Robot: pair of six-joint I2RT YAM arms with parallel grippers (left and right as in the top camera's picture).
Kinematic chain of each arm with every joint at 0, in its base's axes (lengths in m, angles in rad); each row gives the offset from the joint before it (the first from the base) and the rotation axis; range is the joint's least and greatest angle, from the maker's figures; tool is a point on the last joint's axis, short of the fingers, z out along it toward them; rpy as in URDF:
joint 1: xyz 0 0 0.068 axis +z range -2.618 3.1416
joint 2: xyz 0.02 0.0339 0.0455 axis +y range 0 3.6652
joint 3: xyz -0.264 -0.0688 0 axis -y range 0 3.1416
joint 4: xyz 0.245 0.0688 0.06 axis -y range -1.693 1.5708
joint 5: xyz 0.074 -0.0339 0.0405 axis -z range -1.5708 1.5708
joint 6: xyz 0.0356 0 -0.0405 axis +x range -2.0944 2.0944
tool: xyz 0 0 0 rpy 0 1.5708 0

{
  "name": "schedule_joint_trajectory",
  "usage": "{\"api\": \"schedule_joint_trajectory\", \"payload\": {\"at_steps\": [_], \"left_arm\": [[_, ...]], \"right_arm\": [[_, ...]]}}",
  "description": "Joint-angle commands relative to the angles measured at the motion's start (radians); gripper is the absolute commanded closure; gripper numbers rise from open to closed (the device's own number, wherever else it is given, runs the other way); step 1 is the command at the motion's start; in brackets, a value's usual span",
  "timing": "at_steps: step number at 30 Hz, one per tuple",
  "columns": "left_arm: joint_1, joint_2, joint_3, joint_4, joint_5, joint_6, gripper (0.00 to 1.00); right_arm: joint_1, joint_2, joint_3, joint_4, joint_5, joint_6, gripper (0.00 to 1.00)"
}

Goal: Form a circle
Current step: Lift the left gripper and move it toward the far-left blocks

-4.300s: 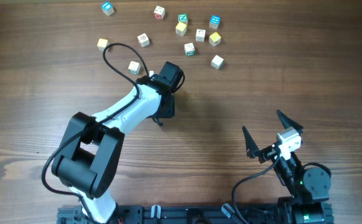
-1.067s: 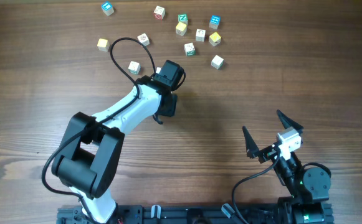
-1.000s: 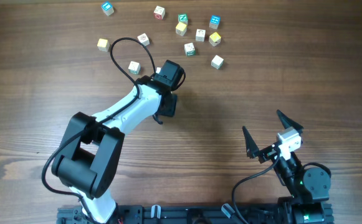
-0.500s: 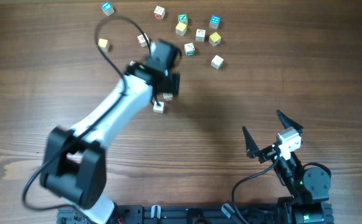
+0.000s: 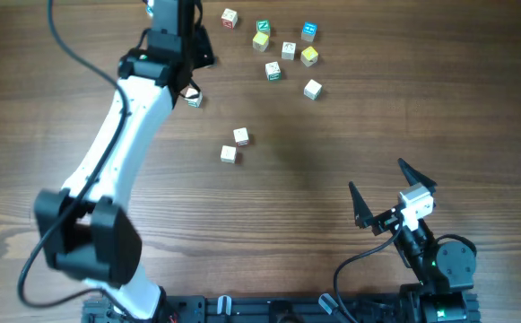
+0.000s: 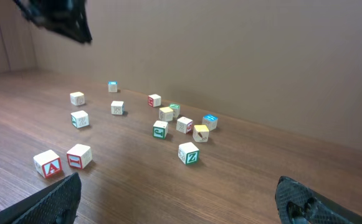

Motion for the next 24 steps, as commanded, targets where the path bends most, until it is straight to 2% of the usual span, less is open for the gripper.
{"api": "schedule_joint_trajectory", "payload": {"at_steps": [1, 2, 3, 8, 13, 24], "left_arm": [[0.003, 0.099, -0.005, -0.009, 0.027, -0.013, 0.34], [0.003, 0.117, -0.005, -0.012, 0.027, -0.017, 0.25], [0.003, 0.135, -0.005, -0.013, 0.027, -0.027, 0.25], [0.003, 0.209, -0.005, -0.019, 0.019, -0.123, 0.25], [0.009, 0.258, -0.005, -0.018, -0.038, -0.113, 0.27], [0.068, 0.329, -0.006, -0.023, -0.041, -0.113, 0.26]], "right_arm": [[0.002, -0.005, -0.001, 0.005, -0.009, -0.005, 0.0], [0.002, -0.005, -0.001, 0.005, -0.009, -0.005, 0.0], [0.002, -0.005, -0.001, 0.006, -0.009, -0.005, 0.0], [0.002, -0.005, -0.001, 0.005, -0.009, -0.005, 0.0], [0.002, -0.005, -0.001, 0.005, -0.009, -0.005, 0.0], [0.002, -0.005, -0.001, 0.005, -0.009, -0.005, 0.0]]}}
